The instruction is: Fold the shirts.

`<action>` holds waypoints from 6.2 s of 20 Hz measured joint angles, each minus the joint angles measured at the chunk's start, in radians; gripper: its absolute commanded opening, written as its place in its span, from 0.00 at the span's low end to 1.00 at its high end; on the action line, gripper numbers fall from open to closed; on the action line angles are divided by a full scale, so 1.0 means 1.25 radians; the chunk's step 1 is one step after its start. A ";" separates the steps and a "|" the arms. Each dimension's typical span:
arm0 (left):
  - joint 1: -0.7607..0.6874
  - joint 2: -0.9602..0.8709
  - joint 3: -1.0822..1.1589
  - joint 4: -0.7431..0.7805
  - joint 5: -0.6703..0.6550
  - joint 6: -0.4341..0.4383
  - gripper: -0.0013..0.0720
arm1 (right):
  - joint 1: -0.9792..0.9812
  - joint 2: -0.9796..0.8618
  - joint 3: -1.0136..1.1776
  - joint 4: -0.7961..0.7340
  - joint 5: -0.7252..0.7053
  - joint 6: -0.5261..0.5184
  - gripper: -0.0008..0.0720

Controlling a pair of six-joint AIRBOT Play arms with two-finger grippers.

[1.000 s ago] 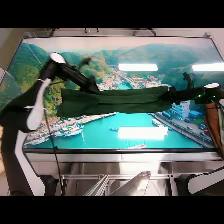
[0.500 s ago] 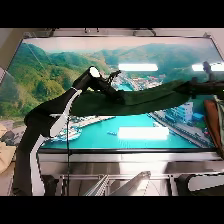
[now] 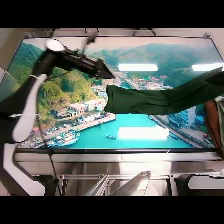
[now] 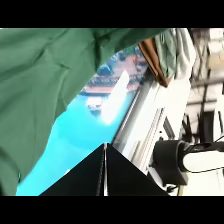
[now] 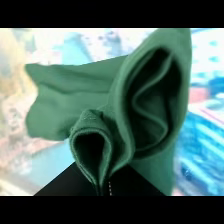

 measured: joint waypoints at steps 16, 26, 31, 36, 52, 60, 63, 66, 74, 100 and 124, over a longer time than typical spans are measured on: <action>0.215 0.313 -0.617 -0.019 0.015 0.164 0.04 | 0.777 -0.234 0.013 0.173 -0.406 0.002 0.59; 0.303 0.430 -0.751 -0.051 0.003 0.206 0.04 | 0.401 -0.090 -0.068 -0.030 -0.186 0.012 0.98; 0.352 0.488 -0.757 -0.052 -0.002 0.199 0.04 | 0.312 -0.118 -0.194 -0.111 -0.245 0.001 0.98; 0.378 0.509 -0.757 -0.052 -0.004 0.181 0.04 | 0.335 -0.197 -0.223 -0.064 -0.267 -0.039 0.97; 0.381 0.514 -0.757 -0.051 -0.013 0.172 0.04 | 0.393 -0.151 -0.164 0.173 -0.292 -0.078 0.04; 0.381 0.514 -0.757 -0.050 -0.034 0.182 0.04 | -0.015 0.090 0.013 0.057 -0.363 0.305 0.04; 0.378 0.514 -0.757 -0.049 -0.035 0.185 0.04 | -0.157 0.142 0.023 -0.166 -0.232 0.449 0.04; 0.360 0.514 -0.757 -0.048 -0.031 0.188 0.04 | -0.251 0.157 -0.002 -0.384 -0.108 0.502 0.04; 0.296 0.514 -0.757 -0.044 -0.026 0.190 0.04 | -0.345 0.164 -0.103 -0.625 0.035 0.494 0.04; 0.279 0.514 -0.757 -0.052 -0.006 0.205 0.03 | -0.237 0.155 -0.094 -0.888 0.140 0.423 0.91; 0.257 0.792 -0.897 0.007 0.051 0.169 0.04 | 0.858 0.227 -0.295 -0.433 -0.339 0.374 0.04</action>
